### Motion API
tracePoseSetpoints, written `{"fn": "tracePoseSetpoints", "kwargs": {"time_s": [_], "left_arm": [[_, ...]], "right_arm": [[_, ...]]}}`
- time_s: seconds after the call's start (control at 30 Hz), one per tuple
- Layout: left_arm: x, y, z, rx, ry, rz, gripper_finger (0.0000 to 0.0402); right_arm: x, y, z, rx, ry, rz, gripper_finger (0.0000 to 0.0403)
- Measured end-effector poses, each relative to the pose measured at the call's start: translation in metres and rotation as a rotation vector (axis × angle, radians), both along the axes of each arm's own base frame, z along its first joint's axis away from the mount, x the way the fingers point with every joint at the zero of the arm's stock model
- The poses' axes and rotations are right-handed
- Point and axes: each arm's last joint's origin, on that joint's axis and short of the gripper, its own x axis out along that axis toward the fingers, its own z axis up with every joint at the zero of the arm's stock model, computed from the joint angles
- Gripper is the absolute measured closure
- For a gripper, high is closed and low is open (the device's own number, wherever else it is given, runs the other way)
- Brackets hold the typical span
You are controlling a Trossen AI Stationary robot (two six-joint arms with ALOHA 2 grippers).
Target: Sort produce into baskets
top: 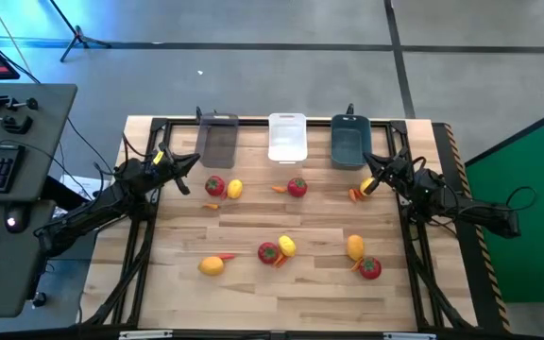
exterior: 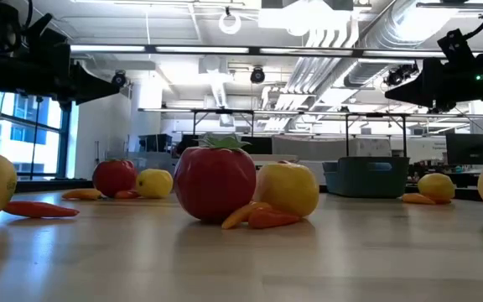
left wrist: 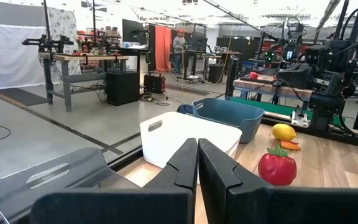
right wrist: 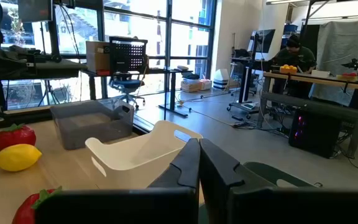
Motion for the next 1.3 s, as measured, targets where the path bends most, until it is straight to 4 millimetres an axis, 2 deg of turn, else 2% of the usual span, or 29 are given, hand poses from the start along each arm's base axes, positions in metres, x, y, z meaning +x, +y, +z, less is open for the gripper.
{"fn": "tracePoseSetpoints", "kwargs": {"time_s": [0.37,0.57,0.67,0.83,1.07,1.3], "left_arm": [[0.0,0.0,0.0,0.0,0.0,0.0,0.0401],[-0.0001,0.0,0.0012,0.189,0.103,0.012,0.0401],[0.0,0.0,0.0007,0.229,0.133,0.014,0.0401],[0.0,0.0,0.0007,0.215,0.124,0.013,0.0401],[0.0,0.0,0.0009,0.093,0.045,0.006,0.0401],[-0.0006,-0.0002,0.0073,0.185,0.026,0.019,0.0401]], "right_arm": [[0.0,0.0,0.0,0.0,0.0,0.0,0.0402],[0.0,0.0,0.0,0.0,0.0,0.0,0.0402],[0.0,0.0,-0.0001,0.0,0.001,0.0,0.0402],[0.0,0.0,-0.0001,0.0,0.0,0.0,0.0402],[0.0,0.0,0.0,0.0,0.0,0.0,0.0402],[0.0,0.0,-0.0001,0.0,0.0,0.0,0.0402]]}}
